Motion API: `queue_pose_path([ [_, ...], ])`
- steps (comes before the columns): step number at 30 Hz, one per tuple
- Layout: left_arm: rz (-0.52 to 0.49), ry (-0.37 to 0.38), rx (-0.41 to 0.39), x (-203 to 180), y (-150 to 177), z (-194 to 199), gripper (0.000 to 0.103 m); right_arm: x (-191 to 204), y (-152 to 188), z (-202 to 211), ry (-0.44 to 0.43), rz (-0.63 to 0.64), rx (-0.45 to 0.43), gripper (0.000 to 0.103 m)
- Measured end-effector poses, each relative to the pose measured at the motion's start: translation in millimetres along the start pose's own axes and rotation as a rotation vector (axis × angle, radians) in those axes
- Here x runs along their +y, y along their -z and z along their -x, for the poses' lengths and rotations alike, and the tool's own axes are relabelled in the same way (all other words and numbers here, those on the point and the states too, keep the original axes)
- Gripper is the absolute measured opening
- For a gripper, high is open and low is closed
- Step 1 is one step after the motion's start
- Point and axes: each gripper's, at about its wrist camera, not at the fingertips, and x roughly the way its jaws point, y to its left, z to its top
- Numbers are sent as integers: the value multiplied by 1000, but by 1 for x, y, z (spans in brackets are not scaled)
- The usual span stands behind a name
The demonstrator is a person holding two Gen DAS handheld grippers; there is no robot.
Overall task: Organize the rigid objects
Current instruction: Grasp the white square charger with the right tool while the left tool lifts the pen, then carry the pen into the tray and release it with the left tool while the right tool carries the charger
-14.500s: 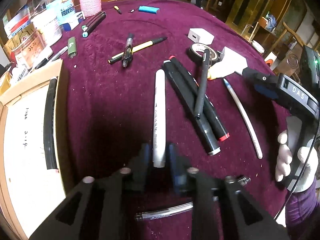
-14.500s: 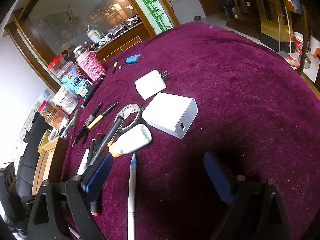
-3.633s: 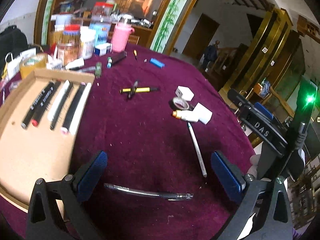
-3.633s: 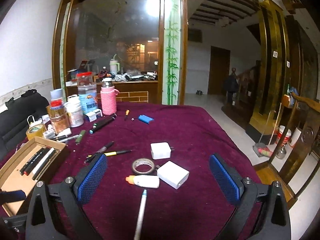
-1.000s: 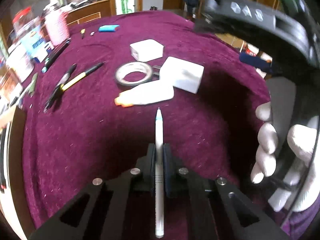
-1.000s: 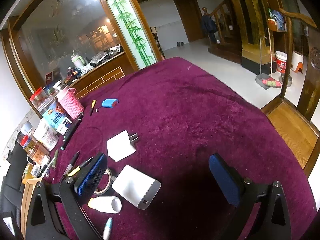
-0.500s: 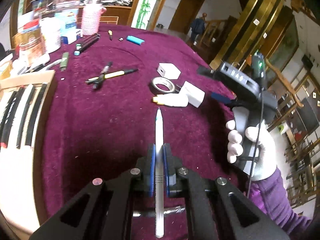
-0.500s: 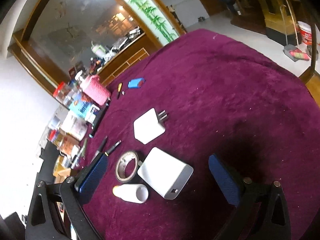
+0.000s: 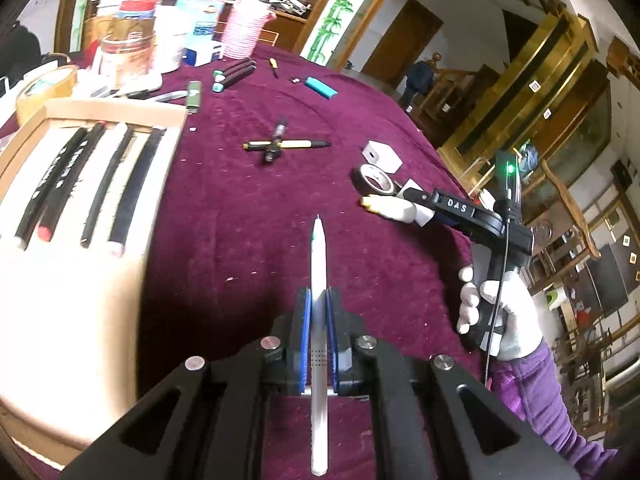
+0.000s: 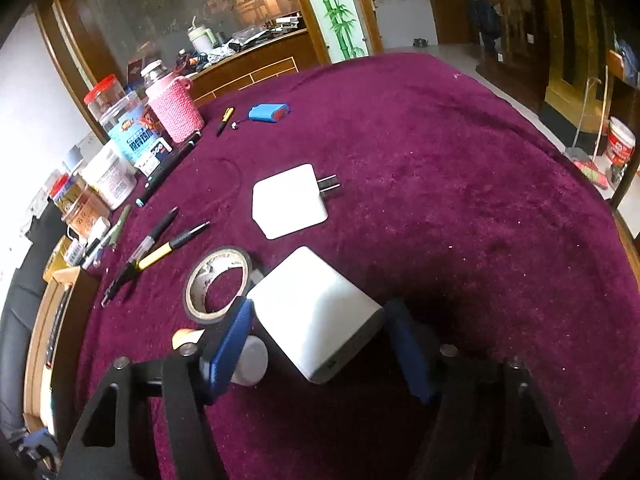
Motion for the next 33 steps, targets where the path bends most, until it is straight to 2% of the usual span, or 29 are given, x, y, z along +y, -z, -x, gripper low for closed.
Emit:
queue_pose_path([
  [2, 10, -1, -15, 7, 0, 9, 7, 14, 4, -2, 77, 81, 31, 66],
  [5, 21, -5, -41, 18, -1, 22, 7, 29, 5, -8, 173, 160, 45, 66],
  [9, 51, 1, -67, 33, 3, 36, 7, 34, -1, -13, 211, 221, 52, 67],
  [17, 116, -15, -127, 75, 6, 72, 7, 18, 2, 16, 45, 101, 105, 56],
  [21, 139, -60, -141, 100, 5, 84, 7, 23, 7, 38, -37, 49, 99, 54],
  [26, 215, -118, -93, 143, -2, 81, 7, 54, 9, 50, -152, 51, 124, 53],
  [33, 285, -189, -33, 182, -14, 72, 7, 125, 15, 64, -258, 145, 112, 53],
])
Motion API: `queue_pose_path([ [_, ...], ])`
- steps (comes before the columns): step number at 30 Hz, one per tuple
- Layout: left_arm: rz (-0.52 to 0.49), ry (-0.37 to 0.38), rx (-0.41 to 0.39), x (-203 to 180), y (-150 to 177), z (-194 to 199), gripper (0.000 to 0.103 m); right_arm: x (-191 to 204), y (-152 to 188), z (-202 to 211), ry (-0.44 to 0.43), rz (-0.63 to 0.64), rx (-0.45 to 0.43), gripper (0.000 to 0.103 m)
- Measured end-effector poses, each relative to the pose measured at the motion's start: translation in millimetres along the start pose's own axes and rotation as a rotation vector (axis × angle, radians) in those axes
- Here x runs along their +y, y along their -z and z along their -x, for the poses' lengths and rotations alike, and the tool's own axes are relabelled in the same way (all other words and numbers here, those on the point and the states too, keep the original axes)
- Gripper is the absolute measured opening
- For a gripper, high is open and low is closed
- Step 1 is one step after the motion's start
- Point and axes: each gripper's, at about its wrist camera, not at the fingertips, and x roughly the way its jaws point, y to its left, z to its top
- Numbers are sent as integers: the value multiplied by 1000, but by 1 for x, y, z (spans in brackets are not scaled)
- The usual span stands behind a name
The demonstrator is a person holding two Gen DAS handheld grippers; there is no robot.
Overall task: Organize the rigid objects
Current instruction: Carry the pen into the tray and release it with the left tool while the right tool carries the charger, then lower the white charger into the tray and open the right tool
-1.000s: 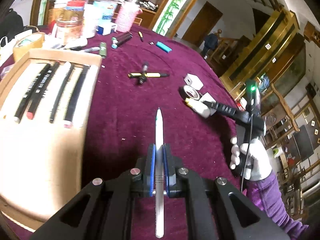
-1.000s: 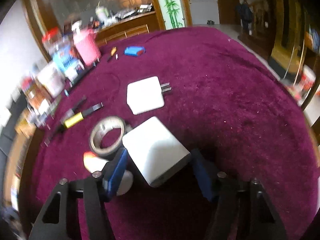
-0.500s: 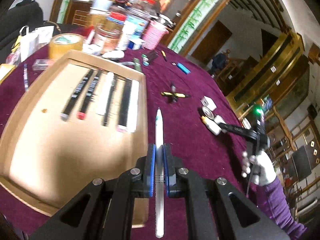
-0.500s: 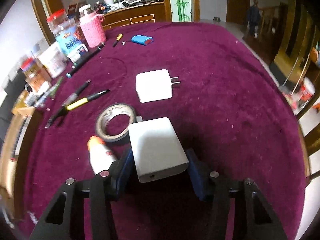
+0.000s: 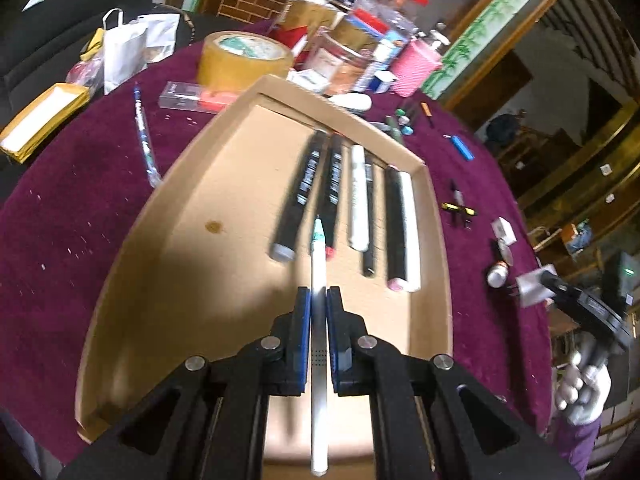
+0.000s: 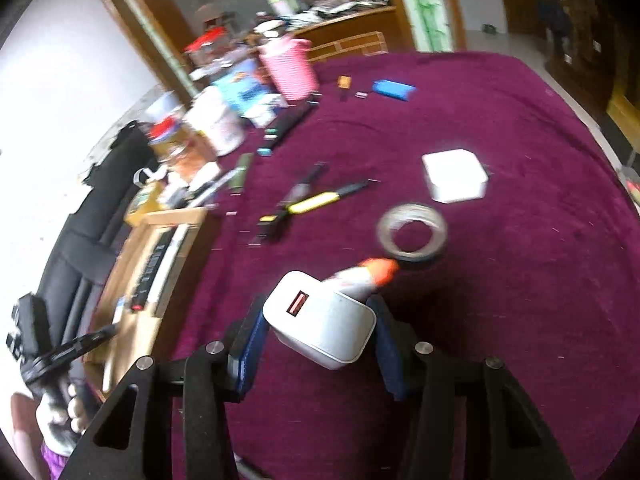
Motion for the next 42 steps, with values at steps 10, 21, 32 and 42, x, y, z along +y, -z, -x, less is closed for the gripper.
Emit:
queue_pose_path([
  [10, -19, -80, 43, 4, -56, -28, 7, 99, 2, -35, -212, 123, 131, 54],
  [21, -78, -199, 96, 3, -106, -73, 13, 179, 13, -116, -270, 213, 324, 54],
  [32, -55, -41, -44, 4, -92, -9, 56, 200, 11, -156, -250, 224, 389, 54],
  [42, -38, 54, -131, 20, -47, 54, 60, 197, 0, -160, -222, 154, 364, 65],
])
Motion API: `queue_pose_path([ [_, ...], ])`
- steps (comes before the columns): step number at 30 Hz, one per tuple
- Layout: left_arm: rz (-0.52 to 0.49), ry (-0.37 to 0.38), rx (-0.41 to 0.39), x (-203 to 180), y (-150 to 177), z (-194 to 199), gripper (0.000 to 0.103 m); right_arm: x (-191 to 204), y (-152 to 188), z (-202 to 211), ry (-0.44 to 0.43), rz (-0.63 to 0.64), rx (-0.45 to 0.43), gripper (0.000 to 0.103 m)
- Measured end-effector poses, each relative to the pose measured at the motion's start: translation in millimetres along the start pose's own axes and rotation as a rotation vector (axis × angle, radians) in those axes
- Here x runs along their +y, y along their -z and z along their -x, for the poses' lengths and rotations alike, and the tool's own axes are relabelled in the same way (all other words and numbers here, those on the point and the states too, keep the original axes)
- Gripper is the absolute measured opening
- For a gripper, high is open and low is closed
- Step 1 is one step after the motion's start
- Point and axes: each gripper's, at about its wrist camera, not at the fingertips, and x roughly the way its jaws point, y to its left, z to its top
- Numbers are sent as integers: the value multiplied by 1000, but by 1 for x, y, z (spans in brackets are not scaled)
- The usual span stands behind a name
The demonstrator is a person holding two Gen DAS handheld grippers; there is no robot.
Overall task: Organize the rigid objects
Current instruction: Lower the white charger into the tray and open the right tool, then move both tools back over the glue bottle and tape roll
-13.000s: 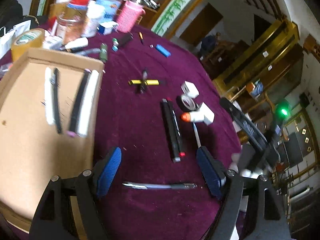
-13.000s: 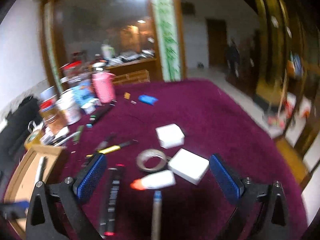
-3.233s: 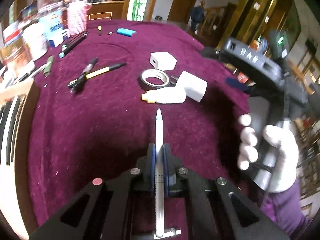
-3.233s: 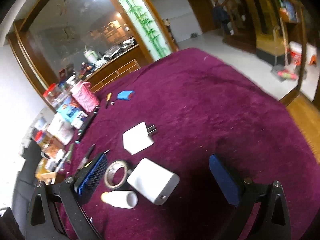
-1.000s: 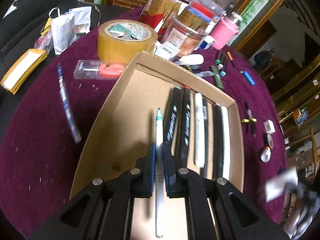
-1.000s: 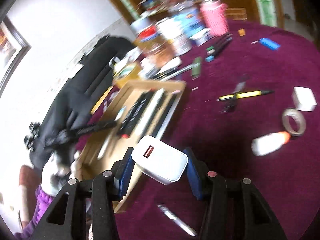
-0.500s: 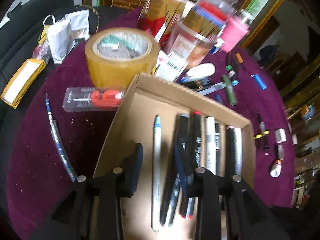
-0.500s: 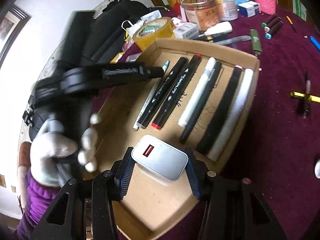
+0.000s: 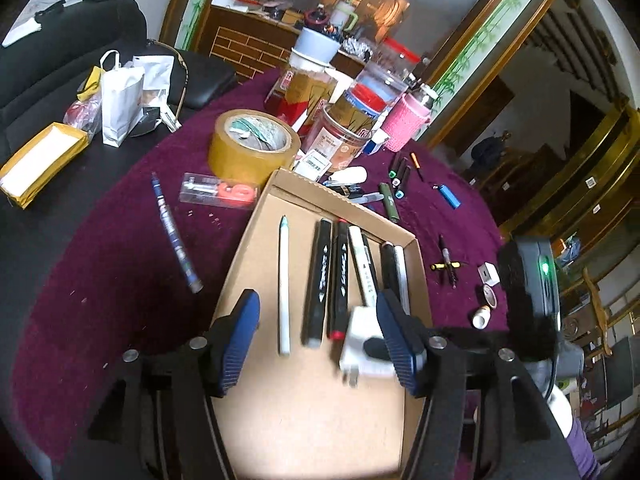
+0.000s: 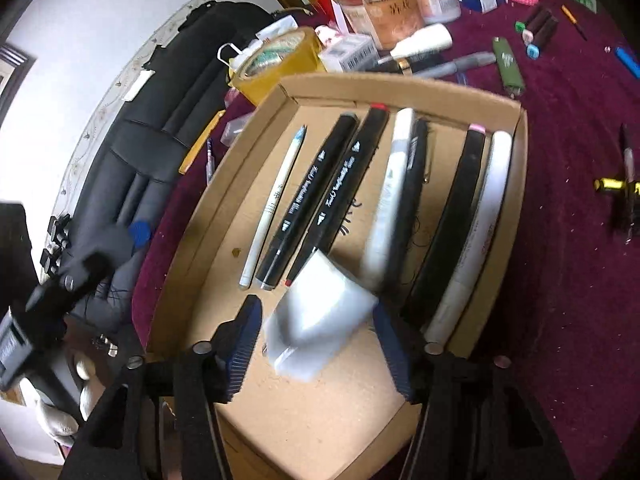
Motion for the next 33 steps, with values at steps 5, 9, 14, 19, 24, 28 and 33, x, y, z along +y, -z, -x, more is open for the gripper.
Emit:
queue_pose_path([
  [5, 26, 18, -22, 14, 17, 21, 63, 9, -1, 27, 10, 22, -119, 67],
  [9, 58, 15, -27, 23, 30, 29, 66, 9, 1, 35, -12, 12, -157, 68],
  [14, 53, -10, -24, 24, 46, 36, 66, 4, 17, 47, 25, 26, -188, 68],
  [19, -5, -69, -69, 5, 54, 46, 67, -8, 37, 75, 156, 83, -263, 68],
  [24, -88, -6, -99, -39, 60, 46, 69, -32, 63, 144, 382, 103, -425, 72],
  [28, -170, 70, -79, -87, 67, 33, 74, -43, 106, 213, 718, 155, -753, 101],
  [33, -231, 166, 4, -141, 80, 5, 78, -106, 123, 218, 836, 77, -680, 102],
])
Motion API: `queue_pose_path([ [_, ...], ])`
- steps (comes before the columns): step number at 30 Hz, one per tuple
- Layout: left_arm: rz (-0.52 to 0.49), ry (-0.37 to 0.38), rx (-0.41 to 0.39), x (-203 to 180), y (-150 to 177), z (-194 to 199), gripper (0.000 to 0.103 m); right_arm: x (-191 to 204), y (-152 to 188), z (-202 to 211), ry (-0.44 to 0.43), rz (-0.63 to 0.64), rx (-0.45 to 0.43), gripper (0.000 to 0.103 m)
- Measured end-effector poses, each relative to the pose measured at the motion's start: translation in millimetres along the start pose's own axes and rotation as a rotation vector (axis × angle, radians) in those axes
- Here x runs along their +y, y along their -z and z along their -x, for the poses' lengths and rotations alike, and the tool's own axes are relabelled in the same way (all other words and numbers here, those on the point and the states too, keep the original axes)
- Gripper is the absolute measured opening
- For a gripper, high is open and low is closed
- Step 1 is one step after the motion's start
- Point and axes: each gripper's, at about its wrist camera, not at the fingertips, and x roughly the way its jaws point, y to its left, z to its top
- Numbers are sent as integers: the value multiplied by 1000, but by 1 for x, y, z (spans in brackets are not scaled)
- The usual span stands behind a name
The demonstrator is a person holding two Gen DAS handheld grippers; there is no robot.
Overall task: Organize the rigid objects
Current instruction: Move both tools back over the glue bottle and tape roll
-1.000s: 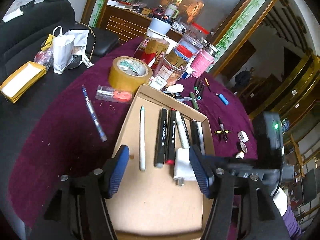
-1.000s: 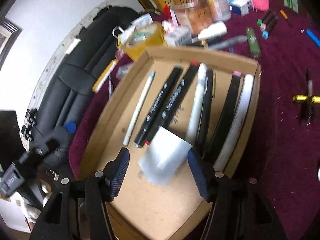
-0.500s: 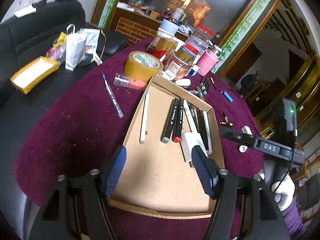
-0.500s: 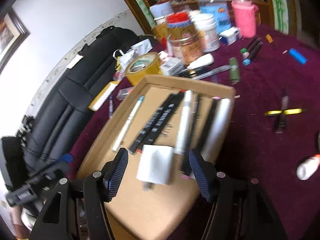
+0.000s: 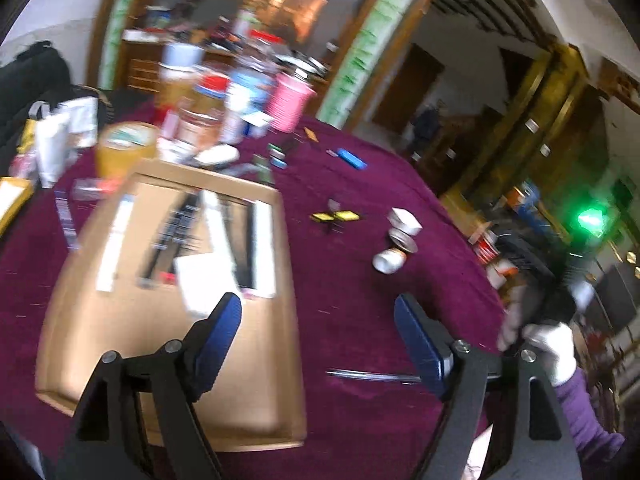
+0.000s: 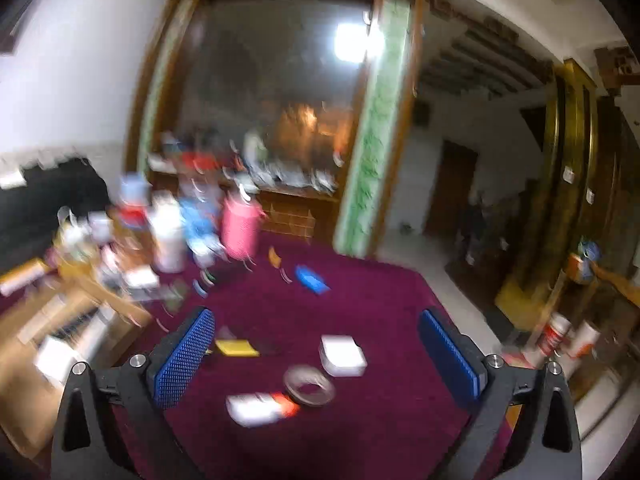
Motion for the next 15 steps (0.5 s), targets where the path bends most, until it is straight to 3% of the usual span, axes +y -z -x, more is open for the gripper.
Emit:
queue_pose_path([
  [1, -3, 18, 20, -7, 1, -8, 78, -13, 10, -25, -30, -30, 109, 102],
  [4, -37, 27, 84, -32, 4, -36, 78, -42, 32, -69, 5, -112, 218, 102],
  [6, -76, 22, 116, -49, 8, -51, 78, -64, 43, -102, -21, -198, 301, 102],
  [9, -123, 13, 174, -69, 10, -73, 78, -88, 50, -124, -41, -287, 326, 102],
  [15, -214, -72, 250, -97, 0, -132, 78, -108, 56, -119, -69, -388, 259, 102],
])
